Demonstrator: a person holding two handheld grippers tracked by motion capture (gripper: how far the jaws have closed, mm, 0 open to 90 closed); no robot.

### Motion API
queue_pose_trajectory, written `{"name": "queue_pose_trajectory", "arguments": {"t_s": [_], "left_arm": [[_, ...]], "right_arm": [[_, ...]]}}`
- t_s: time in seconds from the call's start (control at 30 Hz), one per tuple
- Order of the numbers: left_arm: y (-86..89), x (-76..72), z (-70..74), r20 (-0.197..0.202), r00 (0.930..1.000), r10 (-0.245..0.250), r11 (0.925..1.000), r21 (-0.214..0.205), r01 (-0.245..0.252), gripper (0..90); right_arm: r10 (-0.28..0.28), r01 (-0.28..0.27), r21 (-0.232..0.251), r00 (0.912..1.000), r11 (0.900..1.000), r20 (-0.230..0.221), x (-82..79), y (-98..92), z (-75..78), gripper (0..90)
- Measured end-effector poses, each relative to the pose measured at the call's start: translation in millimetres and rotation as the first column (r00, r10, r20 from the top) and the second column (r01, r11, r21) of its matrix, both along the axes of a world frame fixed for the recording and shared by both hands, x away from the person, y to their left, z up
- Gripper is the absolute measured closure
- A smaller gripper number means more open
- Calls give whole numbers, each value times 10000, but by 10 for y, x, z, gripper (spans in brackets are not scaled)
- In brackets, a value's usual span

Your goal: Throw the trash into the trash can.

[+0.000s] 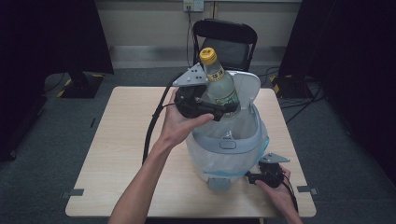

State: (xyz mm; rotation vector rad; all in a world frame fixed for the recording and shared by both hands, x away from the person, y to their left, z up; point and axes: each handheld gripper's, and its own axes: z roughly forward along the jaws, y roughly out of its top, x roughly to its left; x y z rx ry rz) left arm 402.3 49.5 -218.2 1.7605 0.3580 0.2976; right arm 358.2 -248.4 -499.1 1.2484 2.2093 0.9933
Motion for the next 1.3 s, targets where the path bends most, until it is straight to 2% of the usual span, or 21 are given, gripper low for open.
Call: {"name": "queue_pose_trajectory", "arguments": {"t_s": [0.03,0.13,0.17,0.2,0.23,0.33,0.43,0.47,0.53,0.67,0.73,0.77,0.8,0.87,1.03,1.3], "left_arm": [[-8,11,-3,-81,10000,-20,10000,-43,20,268],[-42,25,-31,19,9998,207,9989,430,-207,262],[-45,40,-44,12,9999,129,9983,564,-130,258],[-57,52,-59,-156,9999,63,9989,465,-56,253],[-60,62,-64,-141,9999,16,9983,579,-8,246],[-87,55,-72,-139,9999,-79,9986,516,86,245],[-50,38,-28,-117,9995,-302,9993,-201,299,321],[-35,35,-9,-87,9996,-266,9993,-255,264,311],[-18,33,-1,32,9997,-261,9996,87,261,309],[12,38,-50,-139,9996,-243,9997,56,244,318],[38,48,-65,-96,9997,-234,9997,79,235,322],[49,49,-76,-201,9994,-284,9995,-123,282,323],[69,51,-84,-188,9993,-308,9994,-155,305,331],[103,47,-106,-146,9997,-187,9996,-224,184,350],[201,54,-136,-159,9999,-49,9998,-177,46,350],[459,87,-162,-238,9987,456,9979,-452,-466,371]], "right_arm": [[-4,4,0,10000,10000,-2,0,0,0,236],[0,0,4,10000,10000,-3,0,0,0,236],[-1,1,1,10000,10000,-3,0,0,0,236],[-1,1,2,10000,10000,-5,0,0,0,236],[0,0,5,10000,10000,-3,0,0,0,236],[-2,2,12,10000,10000,-9,0,0,0,236],[1,-1,5,10000,10000,-4,0,0,0,236],[0,0,6,10000,10000,-6,0,0,0,236],[-1,1,7,10000,10000,-7,0,0,0,233],[102,-101,40,9999,9999,-59,5,3,1,227],[49,-49,63,10000,10000,-68,5,-5,0,249],[15,-14,66,10000,10000,-29,0,-12,2,250],[36,-35,155,10000,9999,-33,3,-17,3,246],[46,-46,0,10000,10000,-16,2,-6,-1,242],[52,-52,33,10000,10000,-34,1,-7,0,242],[49,-49,35,10000,10000,-35,2,-6,1,241]]}}
